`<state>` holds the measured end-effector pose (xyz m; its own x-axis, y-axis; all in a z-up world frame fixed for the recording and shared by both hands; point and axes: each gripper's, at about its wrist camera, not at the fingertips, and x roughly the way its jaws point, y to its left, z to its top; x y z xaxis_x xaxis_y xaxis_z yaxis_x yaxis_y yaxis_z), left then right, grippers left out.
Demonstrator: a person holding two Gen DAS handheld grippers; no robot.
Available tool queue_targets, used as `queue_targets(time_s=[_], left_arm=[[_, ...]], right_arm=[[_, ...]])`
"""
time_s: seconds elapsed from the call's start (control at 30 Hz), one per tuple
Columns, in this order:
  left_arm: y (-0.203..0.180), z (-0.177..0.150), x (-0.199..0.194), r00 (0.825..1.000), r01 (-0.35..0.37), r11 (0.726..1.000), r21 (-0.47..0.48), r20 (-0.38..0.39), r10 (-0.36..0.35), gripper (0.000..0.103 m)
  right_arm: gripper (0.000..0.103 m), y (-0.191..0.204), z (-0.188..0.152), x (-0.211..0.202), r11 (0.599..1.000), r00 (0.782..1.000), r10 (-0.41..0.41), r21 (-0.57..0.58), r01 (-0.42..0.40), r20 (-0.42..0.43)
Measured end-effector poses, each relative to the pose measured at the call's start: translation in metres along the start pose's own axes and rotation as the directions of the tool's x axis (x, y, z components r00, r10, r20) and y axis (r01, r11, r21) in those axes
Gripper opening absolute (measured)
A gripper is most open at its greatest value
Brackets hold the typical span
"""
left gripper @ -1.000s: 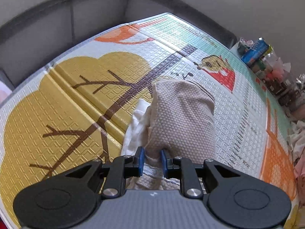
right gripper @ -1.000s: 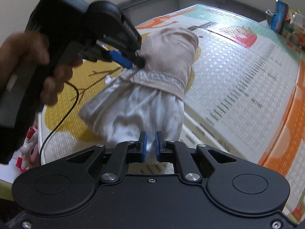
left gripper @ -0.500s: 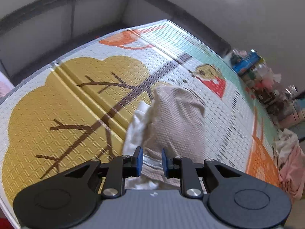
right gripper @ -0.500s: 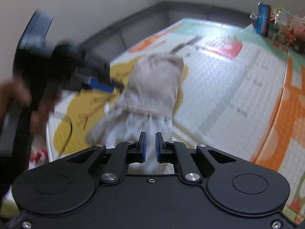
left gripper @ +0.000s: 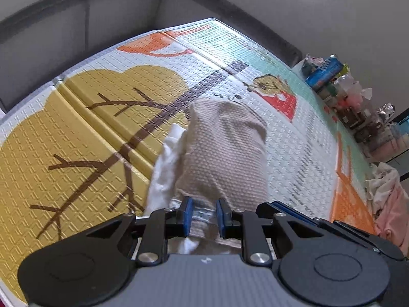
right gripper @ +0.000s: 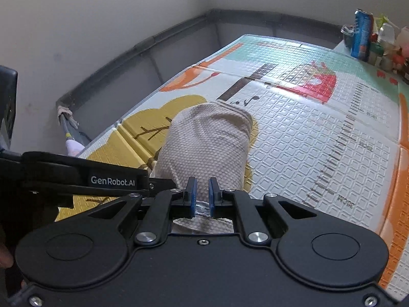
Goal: Fold clothes
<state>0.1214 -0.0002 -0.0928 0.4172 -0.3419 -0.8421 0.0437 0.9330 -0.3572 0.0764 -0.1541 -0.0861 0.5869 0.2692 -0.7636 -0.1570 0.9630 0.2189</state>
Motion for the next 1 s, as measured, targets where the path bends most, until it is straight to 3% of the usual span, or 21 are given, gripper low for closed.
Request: queue_targets(time_s=[0.23,0.67,1.0], left_arm=[[0.000,-0.001,0.001,0.997,-0.082,0.996,0.047,0.012,0.082,0.022],[0.022,-0.005,-0.004,0.996,-0.090,0.996,0.005,0.005,0.090,0.026],[0.033,-0.009,-0.036,0.985,-0.170,0.985,0.039,0.044,0.168,0.023]], right_arm=[[0.009,-0.004,-0.003,0.010,1.000,1.000,-0.020,0.005,0.020,-0.016],[0.009,-0.024,-0.007,0.000,0.996,0.997,-0.071,0.047,0.073,-0.034],[0.009,-0.044,-0.016,-0.039,0.986,0.987,-0.157,0.051,0.158,-0.028]])
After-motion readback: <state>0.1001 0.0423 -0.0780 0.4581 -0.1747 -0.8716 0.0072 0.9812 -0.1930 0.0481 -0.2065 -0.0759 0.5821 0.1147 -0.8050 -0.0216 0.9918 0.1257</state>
